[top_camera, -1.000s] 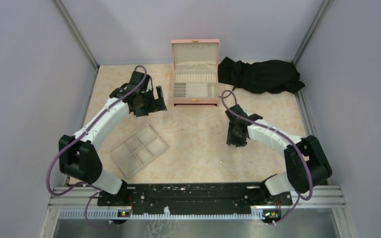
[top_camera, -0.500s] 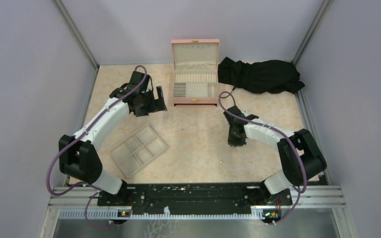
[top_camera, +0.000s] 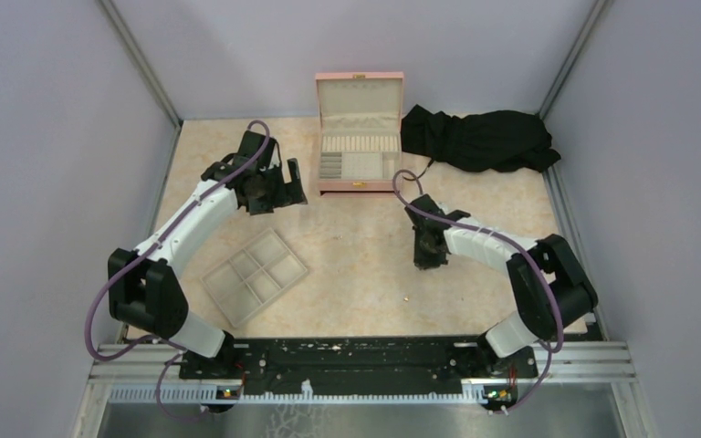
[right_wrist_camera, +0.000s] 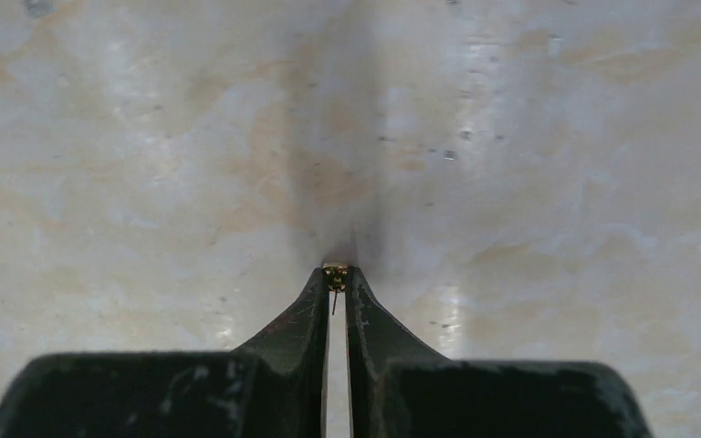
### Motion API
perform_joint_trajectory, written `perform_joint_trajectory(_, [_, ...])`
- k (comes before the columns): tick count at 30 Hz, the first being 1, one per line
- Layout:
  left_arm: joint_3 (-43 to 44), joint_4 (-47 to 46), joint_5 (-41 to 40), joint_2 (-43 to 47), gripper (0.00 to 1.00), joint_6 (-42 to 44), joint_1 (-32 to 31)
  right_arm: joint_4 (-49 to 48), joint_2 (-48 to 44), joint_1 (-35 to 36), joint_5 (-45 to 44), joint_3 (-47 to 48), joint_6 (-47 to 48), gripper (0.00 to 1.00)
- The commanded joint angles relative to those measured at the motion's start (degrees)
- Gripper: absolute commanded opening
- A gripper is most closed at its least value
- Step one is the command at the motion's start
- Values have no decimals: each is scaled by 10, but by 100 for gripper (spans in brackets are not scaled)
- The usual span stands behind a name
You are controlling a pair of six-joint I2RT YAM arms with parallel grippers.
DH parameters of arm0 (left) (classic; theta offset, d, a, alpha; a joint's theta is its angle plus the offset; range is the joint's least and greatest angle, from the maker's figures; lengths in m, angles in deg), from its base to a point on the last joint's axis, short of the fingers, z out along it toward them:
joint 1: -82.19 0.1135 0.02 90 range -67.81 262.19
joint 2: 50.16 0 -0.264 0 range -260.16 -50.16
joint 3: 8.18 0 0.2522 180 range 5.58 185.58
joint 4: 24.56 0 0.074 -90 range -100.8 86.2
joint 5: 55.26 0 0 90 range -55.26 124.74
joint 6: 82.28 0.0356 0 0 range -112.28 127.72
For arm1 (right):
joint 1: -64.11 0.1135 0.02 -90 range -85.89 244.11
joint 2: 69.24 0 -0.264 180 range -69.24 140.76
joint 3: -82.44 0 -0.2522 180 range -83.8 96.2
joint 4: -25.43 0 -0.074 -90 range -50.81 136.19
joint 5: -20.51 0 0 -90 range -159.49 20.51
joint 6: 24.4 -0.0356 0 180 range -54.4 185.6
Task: Organize the mixed jewelry
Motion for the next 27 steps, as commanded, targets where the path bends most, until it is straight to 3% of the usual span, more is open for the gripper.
perform_joint_trajectory(1, [-8, -11, -3, 16, 98, -3, -2, -17, 26, 47, 40, 56, 25, 1])
perform_joint_trajectory(9, [5, 11, -29, 10, 98, -12, 9, -3, 118, 150, 48, 196, 75, 1])
perform_joint_trajectory(21, [-35, 87, 9, 32, 98, -34, 231, -34, 194, 217, 123, 339, 123, 1])
perform_joint_trajectory(27, [-37, 99, 31, 37, 98, -36, 287, -52, 239, 254, 164, 417, 159, 1])
